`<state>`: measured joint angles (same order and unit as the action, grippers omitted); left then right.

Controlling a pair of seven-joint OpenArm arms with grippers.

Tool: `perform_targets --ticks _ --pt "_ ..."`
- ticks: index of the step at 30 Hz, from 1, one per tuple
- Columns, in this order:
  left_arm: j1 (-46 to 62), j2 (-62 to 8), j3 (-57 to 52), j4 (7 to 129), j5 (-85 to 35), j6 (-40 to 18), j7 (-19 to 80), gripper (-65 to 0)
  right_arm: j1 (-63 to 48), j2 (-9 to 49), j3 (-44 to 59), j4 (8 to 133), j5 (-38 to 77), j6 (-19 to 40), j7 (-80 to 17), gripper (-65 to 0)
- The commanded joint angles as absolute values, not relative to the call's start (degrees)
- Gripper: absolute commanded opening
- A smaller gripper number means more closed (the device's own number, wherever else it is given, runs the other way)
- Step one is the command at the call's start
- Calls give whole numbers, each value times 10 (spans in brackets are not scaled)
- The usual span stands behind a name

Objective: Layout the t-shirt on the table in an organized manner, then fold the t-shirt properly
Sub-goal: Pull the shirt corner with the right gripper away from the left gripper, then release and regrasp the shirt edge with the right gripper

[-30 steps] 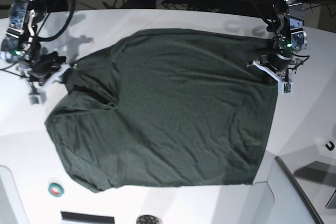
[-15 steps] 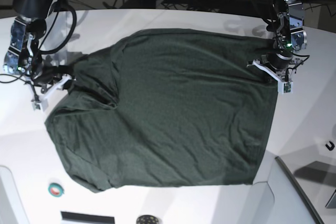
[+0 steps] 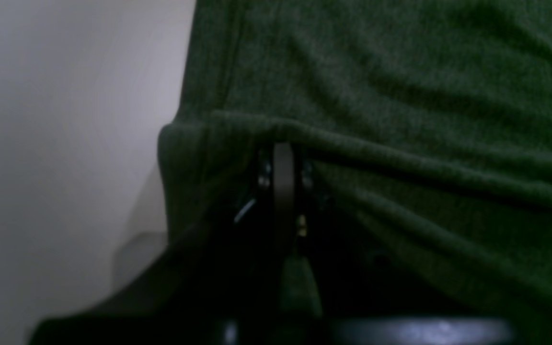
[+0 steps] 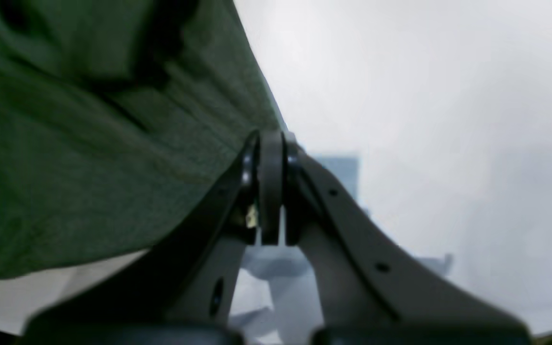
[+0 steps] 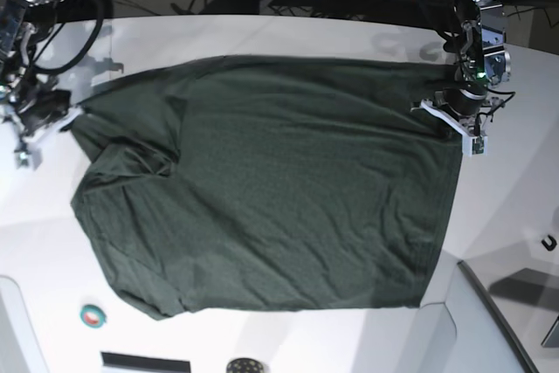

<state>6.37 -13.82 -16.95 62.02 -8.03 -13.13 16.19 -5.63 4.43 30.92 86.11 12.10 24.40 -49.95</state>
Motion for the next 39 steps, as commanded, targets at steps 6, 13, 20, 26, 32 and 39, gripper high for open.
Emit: perform_targets --ticks 6,13,20,26,32,39 --pt "80 -137 -167 604 -56 -128 254 -650 -77 39 351 929 121 245 -582 -648" --pt "80 -137 -168 604 -56 -128 254 -650 -81 20 375 930 120 245 -606 -572" --pt "80 -137 -170 604 -56 -128 254 -650 -66 31 373 923 120 246 -562 -345" --pt "80 -137 -170 605 -56 -128 254 -650 3 79 284 773 120 246 -489 -357" --pt "80 -137 -171 605 -56 -128 254 -650 37 80 271 673 119 245 -436 -359" --pt "80 -149 -171 605 -57 -128 254 -650 34 85 272 662 119 245 -428 -393"
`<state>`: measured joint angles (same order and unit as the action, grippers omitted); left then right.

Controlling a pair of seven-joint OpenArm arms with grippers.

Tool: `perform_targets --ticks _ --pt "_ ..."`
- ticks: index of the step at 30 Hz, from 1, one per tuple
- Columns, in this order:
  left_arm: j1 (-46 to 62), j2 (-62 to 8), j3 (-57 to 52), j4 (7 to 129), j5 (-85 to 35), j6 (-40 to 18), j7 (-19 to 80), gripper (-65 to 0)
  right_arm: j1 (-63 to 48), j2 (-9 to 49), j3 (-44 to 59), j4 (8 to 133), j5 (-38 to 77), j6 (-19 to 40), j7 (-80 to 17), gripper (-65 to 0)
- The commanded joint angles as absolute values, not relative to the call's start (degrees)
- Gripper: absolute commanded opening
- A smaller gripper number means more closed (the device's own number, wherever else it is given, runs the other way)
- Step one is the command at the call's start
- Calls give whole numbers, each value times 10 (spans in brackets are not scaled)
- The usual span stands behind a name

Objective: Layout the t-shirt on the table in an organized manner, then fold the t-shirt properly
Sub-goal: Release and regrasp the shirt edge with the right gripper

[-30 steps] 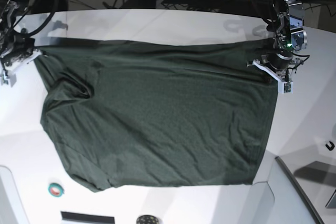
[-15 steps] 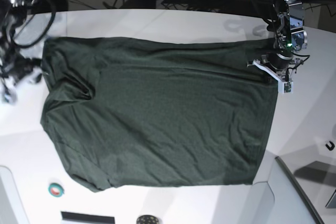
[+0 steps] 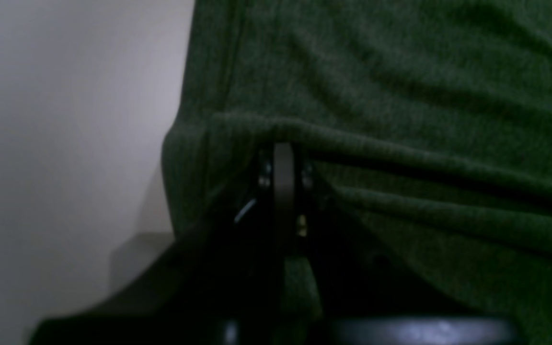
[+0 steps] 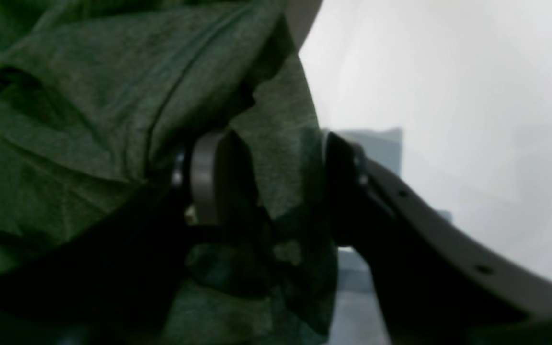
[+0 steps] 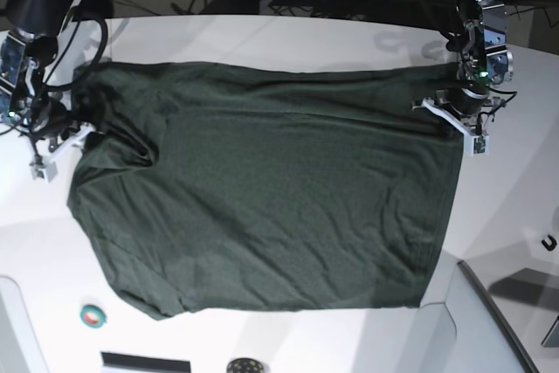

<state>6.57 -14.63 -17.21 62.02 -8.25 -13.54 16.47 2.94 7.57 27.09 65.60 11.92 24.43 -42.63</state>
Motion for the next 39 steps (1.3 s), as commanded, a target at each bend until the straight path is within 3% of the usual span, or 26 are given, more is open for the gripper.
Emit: perform_targets --ticks 1,4,5,17,27,29,34,35,39 --pt "80 -149 -171 605 -57 -128 254 -650 34 90 272 661 119 245 -428 -440" --pt "80 -153 -171 605 -57 -128 254 -650 25 93 274 662 119 245 -428 -627" --pt "80 -153 -171 605 -57 -128 254 -650 22 94 276 664 119 245 -429 -650" --pt "80 -153 -171 605 -57 -128 254 -650 -57 102 348 746 119 245 -436 -650" --pt "80 -153 -171 605 -57 -128 254 -650 -82 73 449 807 120 245 -543 -645" --pt "80 -152 -171 605 -57 -128 254 -650 -92 65 448 836 119 245 -548 -599" --pt "80 -152 -171 605 -57 -128 254 -650 -91 55 423 899 119 245 -544 -336" --pt "80 -152 -171 605 -57 -128 254 -650 -82 60 401 899 119 245 -538 -308" --pt "80 -152 -171 605 -57 -128 254 -650 -42 89 305 848 118 243 -495 -302"
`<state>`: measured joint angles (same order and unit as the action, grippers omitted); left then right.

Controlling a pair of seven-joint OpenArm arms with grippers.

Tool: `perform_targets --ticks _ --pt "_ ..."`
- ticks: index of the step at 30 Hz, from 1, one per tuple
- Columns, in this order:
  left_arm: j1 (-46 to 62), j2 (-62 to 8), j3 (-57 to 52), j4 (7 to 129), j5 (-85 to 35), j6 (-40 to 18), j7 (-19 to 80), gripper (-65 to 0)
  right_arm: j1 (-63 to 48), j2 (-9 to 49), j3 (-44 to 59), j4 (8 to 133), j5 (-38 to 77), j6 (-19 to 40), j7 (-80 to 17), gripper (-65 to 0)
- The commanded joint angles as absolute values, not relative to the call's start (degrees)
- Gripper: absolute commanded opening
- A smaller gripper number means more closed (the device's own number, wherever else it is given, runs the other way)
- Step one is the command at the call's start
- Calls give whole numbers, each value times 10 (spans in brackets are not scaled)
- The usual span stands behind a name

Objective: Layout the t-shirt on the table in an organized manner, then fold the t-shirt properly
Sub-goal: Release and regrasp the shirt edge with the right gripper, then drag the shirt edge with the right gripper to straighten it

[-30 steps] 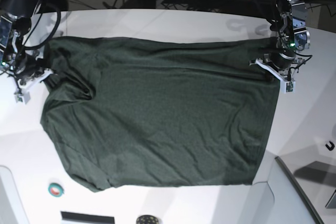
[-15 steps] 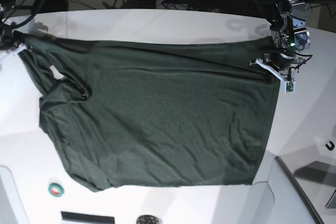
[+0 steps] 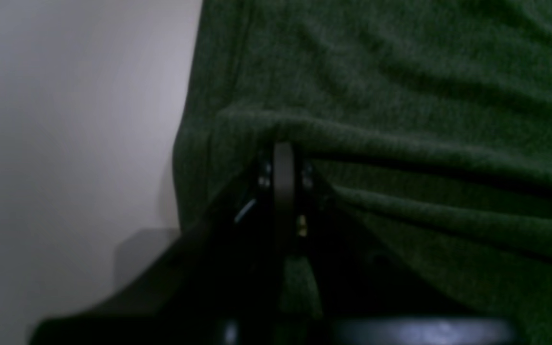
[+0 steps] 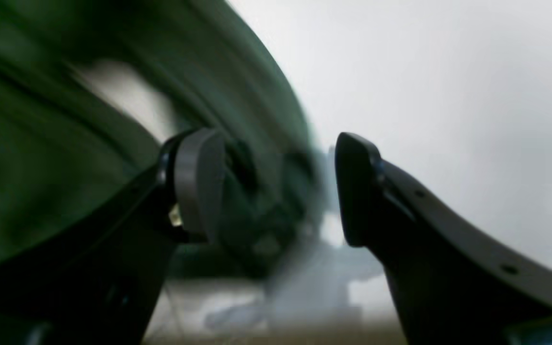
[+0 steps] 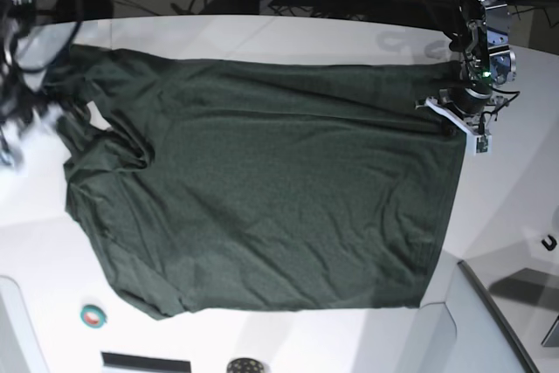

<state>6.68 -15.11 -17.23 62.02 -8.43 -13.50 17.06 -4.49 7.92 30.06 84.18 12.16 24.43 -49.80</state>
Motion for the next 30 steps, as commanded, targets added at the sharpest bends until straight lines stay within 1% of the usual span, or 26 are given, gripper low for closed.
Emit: perform_targets --ticks 1,5,8,11,12,13,16,17,19,22,25,30 --pt "80 -152 -171 605 -57 -128 254 -650 -27 96 288 825 118 240 -488 -302" --pt "83 -152 -171 605 -57 -128 254 -650 27 116 241 703 118 175 -451 -302" --pt "90 -152 -171 617 -57 -128 254 -650 39 132 224 632 118 166 -412 -302" --pt "102 -152 -171 640 -57 -128 255 -650 36 136 220 607 118 166 -402 -308" --pt "102 -152 -171 645 -57 -128 257 -650 29 136 222 606 119 166 -402 -335" --pt "102 -152 -171 647 -57 -128 257 -650 22 136 222 607 119 166 -401 -381" --pt "102 -152 -171 651 -57 -128 258 -650 -4 136 228 623 121 166 -404 -633" --pt "102 -152 -171 651 -57 -128 258 -650 -15 134 240 633 121 166 -405 -650" --pt "102 -152 -171 651 -57 -128 258 -650 -42 130 276 657 121 166 -407 -626" --pt "102 -152 -171 649 -57 -128 258 -650 -77 114 319 708 121 166 -425 -647" --pt "102 -152 -171 649 -57 -128 258 -650 -120 102 351 778 122 166 -436 -650" --pt "102 -152 -171 648 -57 -128 258 -650 -182 67 370 902 122 167 -436 -650"
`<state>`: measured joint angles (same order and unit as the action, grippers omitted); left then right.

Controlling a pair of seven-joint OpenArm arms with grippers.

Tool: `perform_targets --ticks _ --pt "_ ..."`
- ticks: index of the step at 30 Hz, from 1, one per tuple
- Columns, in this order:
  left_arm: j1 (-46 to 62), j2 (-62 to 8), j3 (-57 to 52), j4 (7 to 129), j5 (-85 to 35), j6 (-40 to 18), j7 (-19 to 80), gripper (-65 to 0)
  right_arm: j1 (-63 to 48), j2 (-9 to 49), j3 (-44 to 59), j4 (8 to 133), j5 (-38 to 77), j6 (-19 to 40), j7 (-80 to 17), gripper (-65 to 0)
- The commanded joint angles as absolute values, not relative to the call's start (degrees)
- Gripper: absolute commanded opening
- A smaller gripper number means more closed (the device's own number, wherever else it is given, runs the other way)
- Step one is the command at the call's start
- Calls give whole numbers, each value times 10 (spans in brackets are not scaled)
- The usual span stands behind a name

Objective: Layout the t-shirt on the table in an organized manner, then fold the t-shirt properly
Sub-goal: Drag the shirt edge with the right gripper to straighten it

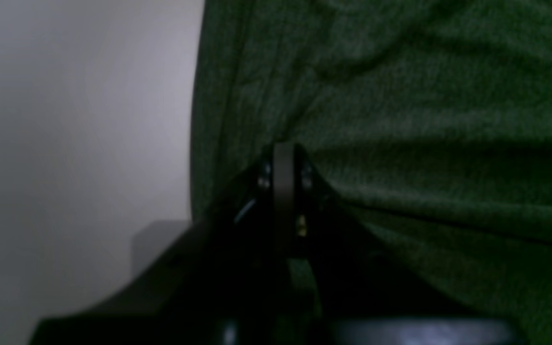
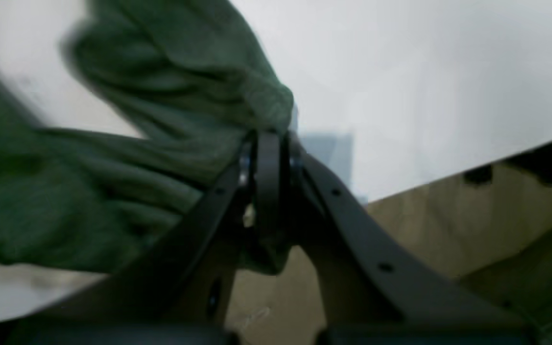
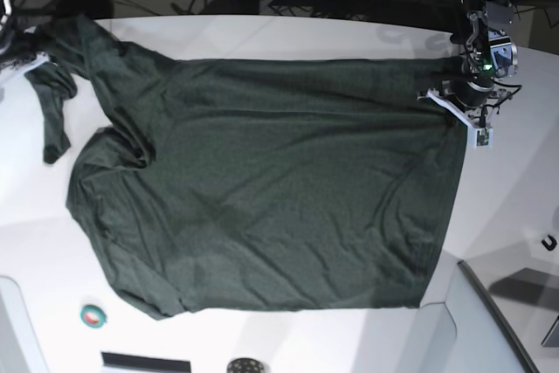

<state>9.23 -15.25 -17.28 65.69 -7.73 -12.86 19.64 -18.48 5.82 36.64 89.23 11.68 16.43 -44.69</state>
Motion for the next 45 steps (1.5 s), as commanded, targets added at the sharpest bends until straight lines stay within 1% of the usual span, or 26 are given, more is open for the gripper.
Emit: perform_targets --ticks 1,4,7,8,11,14,16,19,20,21,23,25,29,33,45 --pt "102 -152 -171 649 -57 -128 258 -650 -195 60 367 924 122 167 -436 -650" --pt "102 -150 -171 651 -57 -128 258 -650 -225 36 367 977 122 167 -439 -650" --pt "102 -150 -171 651 -57 -128 257 -650 -243 22 367 999 122 167 -466 -650" --pt "102 -150 -171 649 -57 -128 256 -650 -246 19 366 1001 122 175 -471 -650" --pt "102 -150 -168 649 -57 -128 256 -650 -246 16 366 1001 122 225 -474 -650" --pt "102 -149 -167 651 -57 -128 256 -650 -239 16 350 1000 121 231 -483 -641" --pt "102 -149 -167 651 -57 -128 256 -650 -231 18 351 1000 120 231 -503 -587" --pt "102 -149 -169 651 -57 -128 256 -650 -231 20 349 1014 120 231 -521 -440" --pt "102 -149 -170 651 -57 -128 256 -650 -233 21 347 1032 119 231 -521 -396" --pt "106 -149 -170 651 -57 -128 255 -650 -238 19 346 1050 119 233 -521 -368" --pt "111 -150 -171 652 -57 -128 255 -650 -240 22 327 1076 119 240 -519 -368" --pt "113 -151 -171 652 -57 -128 255 -650 -233 46 276 1078 119 256 -498 -371" --pt "113 -150 -171 652 -57 -128 255 -650 -188 89 175 1011 119 266 -468 -372" --pt "114 -149 -171 652 -57 -128 255 -650 -138 88 168 933 119 269 -465 -374" --pt "114 -151 -171 652 -57 -128 255 -650 -58 89 167 795 119 270 -441 -365"
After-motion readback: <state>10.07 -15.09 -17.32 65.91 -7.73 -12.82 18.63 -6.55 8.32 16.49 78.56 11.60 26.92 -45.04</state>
